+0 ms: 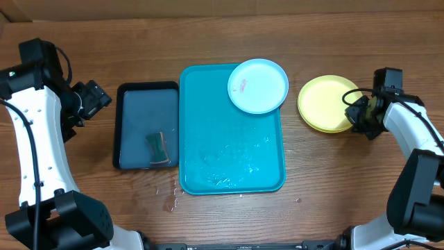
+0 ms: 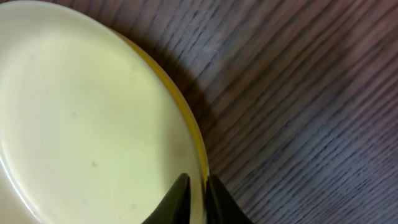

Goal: Clean dirty plates on tray and stack at the side
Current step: 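Lower the yellow plate onto the other yellow plate and release, then move the right gripper to the rim of the white plate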

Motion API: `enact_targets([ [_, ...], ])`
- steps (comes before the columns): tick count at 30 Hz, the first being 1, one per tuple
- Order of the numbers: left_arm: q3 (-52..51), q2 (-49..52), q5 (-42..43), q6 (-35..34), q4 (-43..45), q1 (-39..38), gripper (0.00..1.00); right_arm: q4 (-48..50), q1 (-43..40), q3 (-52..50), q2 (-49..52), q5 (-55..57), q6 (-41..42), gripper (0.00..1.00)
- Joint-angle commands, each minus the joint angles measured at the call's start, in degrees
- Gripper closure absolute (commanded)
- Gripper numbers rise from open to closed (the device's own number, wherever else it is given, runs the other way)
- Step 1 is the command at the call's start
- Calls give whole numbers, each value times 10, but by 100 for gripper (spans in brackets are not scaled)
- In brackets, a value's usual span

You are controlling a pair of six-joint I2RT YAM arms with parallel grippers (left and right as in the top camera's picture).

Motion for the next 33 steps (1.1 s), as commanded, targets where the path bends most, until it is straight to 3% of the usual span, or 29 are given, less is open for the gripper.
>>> enact_targets([
  [1,7,-12,-7,-7,-2,1,0,2,-2,-4,-13,15,-1,74],
  [3,7,-12,-7,-7,-2,1,0,2,0,-4,-13,15,-1,53],
  [6,7,-12,-7,-7,-2,1,0,1,1,-4,-13,15,-14,34],
  [9,7,-12,-7,-7,-2,1,0,2,1,-4,-13,10,-39,17],
  [11,7,-12,-7,-7,-1,1,0,5,1,-4,-13,-17,-75,14],
  [14,7,-12,-7,-8,-2,1,0,20,3,-4,-13,-81,-132,17],
  [19,7,-12,-7,-7,-2,1,0,43,24,-4,-13,-132,-199,31],
  [20,7,-12,-7,-7,-2,1,0,49,30,-4,-13,-134,-205,36],
  [22,7,-12,-7,-7,-2,1,0,61,40,-4,-13,-134,-213,57],
  [26,7,-12,-7,-7,-2,1,0,84,65,7,-13,-153,-228,69],
  [33,7,-12,-7,-7,-2,1,0,-79,93,197,-13,-165,-258,73],
])
